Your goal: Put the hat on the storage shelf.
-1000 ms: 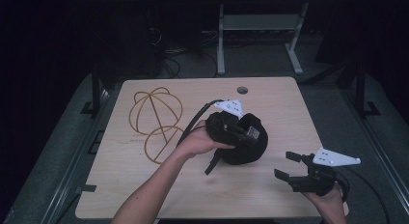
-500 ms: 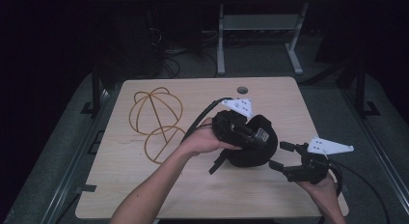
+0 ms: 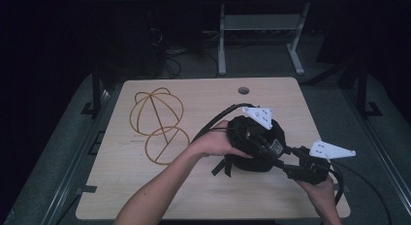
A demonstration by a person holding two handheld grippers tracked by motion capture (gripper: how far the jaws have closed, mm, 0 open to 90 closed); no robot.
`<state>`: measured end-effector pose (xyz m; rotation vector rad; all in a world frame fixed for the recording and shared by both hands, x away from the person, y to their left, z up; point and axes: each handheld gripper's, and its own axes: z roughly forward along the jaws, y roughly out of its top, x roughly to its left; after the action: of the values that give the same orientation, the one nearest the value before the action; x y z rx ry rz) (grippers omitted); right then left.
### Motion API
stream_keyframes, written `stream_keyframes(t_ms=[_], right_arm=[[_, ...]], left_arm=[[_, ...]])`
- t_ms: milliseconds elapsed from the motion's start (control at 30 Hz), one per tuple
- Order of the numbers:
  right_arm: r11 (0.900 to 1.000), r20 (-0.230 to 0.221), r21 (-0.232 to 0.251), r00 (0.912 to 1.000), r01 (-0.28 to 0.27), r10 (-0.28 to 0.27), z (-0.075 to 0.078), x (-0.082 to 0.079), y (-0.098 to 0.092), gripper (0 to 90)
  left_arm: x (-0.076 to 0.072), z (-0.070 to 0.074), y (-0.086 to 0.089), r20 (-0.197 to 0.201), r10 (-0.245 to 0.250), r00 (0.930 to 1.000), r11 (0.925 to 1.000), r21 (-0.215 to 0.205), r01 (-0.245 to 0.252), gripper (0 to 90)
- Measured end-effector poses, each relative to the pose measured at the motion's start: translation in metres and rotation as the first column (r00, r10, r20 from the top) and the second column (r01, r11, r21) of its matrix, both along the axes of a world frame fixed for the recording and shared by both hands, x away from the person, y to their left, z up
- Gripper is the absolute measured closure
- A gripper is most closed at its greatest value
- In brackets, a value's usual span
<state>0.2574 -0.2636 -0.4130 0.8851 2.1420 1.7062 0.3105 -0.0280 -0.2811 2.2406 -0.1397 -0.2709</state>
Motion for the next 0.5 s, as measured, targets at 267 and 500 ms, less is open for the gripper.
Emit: stream_keyframes(t_ms=[267,500], right_arm=[[0.999,0.049,0.039,0.9984,-0.030,0.028,0.002,-0.004,0.000,80.1],[0.999,0.014,0.025,0.9994,-0.032,0.032,0.006,-0.003,0.000,86.8]], left_arm=[[0.000,0.003,0.003,0.005,-0.004,1.0000,1.0000,-0.007,0.004,81.7],[0.003,0.003,0.011,0.041,0.051,0.9978,0.9987,-0.008,-0.051,78.8]])
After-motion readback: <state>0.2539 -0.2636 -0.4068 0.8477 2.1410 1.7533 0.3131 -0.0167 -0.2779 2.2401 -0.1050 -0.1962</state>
